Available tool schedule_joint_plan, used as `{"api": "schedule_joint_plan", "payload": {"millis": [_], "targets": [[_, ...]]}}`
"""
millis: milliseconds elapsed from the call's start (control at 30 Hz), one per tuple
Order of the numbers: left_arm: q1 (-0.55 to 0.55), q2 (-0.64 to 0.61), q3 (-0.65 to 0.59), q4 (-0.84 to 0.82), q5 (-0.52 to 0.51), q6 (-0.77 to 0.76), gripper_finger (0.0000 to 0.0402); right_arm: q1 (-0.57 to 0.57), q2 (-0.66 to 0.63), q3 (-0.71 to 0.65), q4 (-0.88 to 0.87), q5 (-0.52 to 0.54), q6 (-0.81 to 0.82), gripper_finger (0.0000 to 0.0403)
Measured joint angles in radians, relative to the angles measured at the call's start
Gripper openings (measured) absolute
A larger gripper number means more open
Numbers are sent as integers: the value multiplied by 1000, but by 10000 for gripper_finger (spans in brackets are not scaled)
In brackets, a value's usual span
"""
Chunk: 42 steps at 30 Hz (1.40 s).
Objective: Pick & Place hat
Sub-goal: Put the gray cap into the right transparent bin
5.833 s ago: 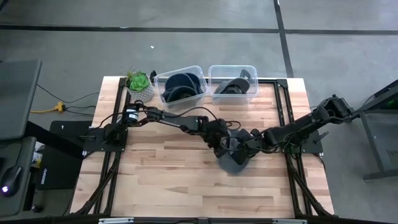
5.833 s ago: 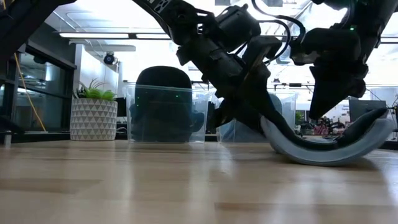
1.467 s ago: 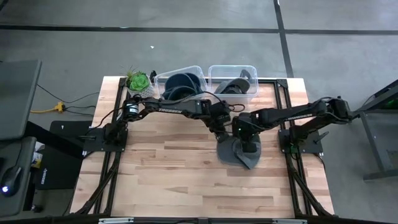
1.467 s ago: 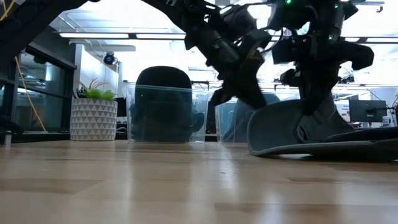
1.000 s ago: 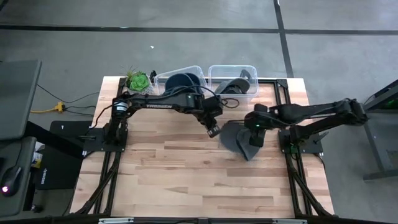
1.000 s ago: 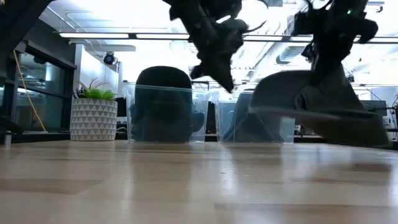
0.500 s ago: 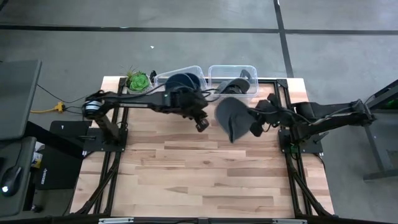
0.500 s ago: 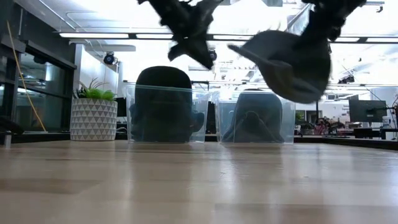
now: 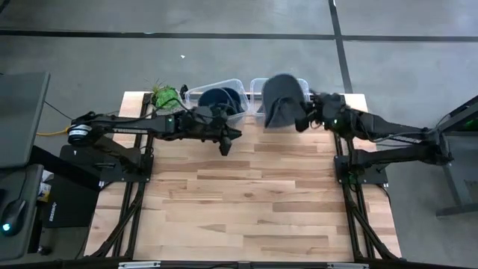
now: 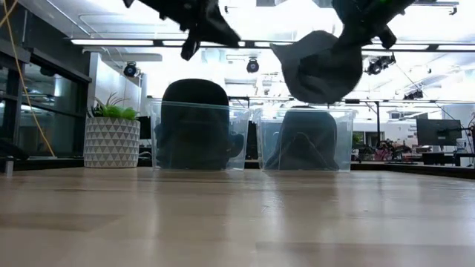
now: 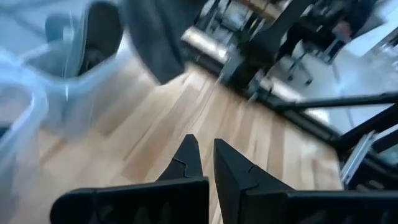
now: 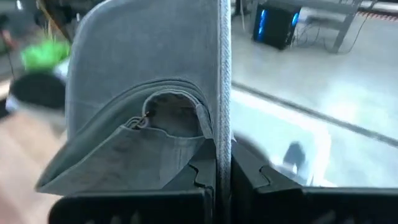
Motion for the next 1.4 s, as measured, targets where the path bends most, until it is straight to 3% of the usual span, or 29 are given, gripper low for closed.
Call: {"api": "schedule_joint_plan", "payload": {"millis": [167,433,800,967,1233,1400], "targets": [[13,-66,0,53,25,54,0,-122,29,1,97,-93,-33,10],[12,-133,-1,60,103,152,0,-217,150,1,204,-139,-67,10],[89,-257,-31,6,188,202,0,-308,223,0,278,-117,-85,10],[136,-320,-41,14,259,202,0,-349,265,0,276,-162,-88,10],[150,-330,-41,43,310,210,0,-379,414,0,370,-175,-97,10],[148,-326,-41,45,340,199,0,-408,432,7,435,-172,-83,10]]}}
